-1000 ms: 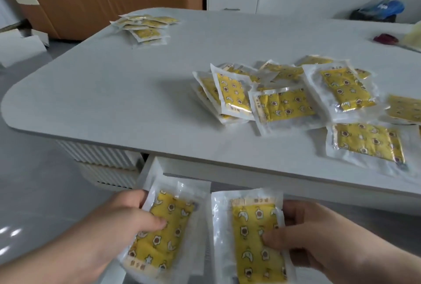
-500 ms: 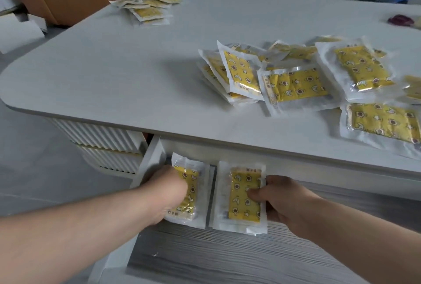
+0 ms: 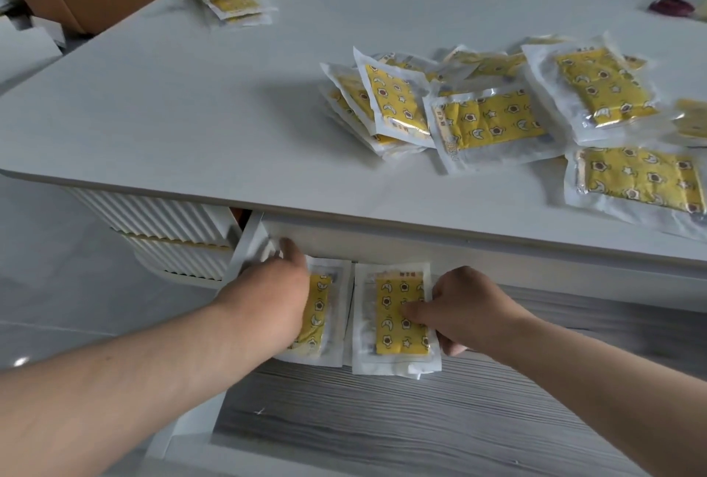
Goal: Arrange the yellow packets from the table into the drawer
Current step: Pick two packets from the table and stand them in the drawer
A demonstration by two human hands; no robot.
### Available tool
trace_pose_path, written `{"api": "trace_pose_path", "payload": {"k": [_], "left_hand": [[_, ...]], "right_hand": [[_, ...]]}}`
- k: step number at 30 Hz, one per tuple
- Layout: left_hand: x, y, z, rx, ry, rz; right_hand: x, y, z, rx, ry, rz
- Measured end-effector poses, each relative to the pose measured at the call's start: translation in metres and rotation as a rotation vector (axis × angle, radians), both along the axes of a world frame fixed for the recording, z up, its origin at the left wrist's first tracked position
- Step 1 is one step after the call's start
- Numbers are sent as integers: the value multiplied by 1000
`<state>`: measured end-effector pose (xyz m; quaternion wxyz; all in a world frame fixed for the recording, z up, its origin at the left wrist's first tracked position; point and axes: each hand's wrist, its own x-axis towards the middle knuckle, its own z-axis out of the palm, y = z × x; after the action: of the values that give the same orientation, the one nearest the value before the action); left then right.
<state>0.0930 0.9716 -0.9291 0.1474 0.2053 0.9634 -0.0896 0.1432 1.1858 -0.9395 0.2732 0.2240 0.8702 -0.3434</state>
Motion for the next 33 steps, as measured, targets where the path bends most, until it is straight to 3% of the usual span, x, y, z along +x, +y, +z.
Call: {"api": "trace_pose_path", "payload": {"k": [3,6,9,11,13,21,33], "left_hand": [[-2,-6,5,24,96,-228],[-10,-19,15,109,-5,-449],[-11,-35,18,84,-87,-564],[-10,-38,15,61,-15,-628],[-9,-32,19,-8,41,-658],[-7,-28,8,-96,-45,-633],[-11,-36,-1,-11,110,-624]], "right_hand": [[4,9,7,225,50,242],[19,23,5,449,329,487],[40,31,-12,426,548,683],[48,31,-29,478,688,766],[51,27,-39,520,735,771],[52,8,-50,408,740,699],[43,0,-49,286,746,665]]}}
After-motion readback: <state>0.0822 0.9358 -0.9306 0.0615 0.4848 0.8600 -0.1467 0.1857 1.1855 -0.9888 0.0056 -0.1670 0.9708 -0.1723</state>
